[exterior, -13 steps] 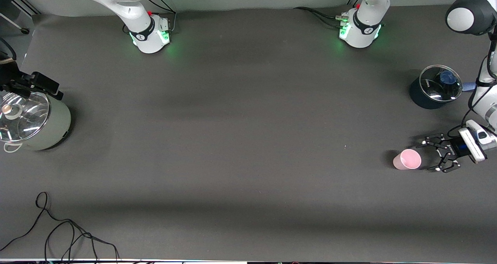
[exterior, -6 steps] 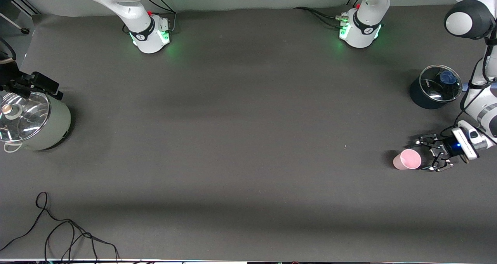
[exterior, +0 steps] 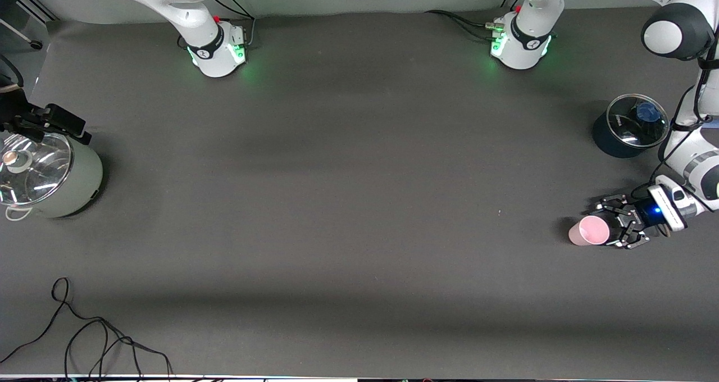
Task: Transfer pink cup from left to right arm
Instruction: 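Close the left gripper on the pink cup and lift it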
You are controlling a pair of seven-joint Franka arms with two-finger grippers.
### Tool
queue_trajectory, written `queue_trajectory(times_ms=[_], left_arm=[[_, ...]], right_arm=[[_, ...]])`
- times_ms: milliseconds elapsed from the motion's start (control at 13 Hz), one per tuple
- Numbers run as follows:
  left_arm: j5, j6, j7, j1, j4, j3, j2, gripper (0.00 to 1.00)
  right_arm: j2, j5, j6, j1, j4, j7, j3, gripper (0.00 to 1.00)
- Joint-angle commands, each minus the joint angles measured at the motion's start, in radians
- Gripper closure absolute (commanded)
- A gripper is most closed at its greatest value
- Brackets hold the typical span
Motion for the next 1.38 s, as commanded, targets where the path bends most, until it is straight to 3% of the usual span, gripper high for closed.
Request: queue_trajectory(times_ms=[0,769,1154,1308], left_arm=[[-0.018,-0.001,0.024,0.007,0.005,-0.033,0.019,0.00],[-0.040,0.022,0.032,-0.028,0.008,-0.050,0.025,0.02],[-0.040,0.040,0.073,-0.022,0.010,-0.050,0.022,0.43],[-0.040,0.040,0.075,-0.022,0.011,-0.050,0.020,0.52]], right_arm=[[0.013,0.015,-0.021,-0.002,0.028,0.018,-0.001,0.00],[0.013,0.015,-0.021,-0.002,0.028,0.016,-0.001,0.00],[0.013,0.015,-0.021,-0.001,0.028,0.016,-0.009,0.00],[0.013,0.015,-0.021,-0.001,0.028,0.016,-0.009,0.00]])
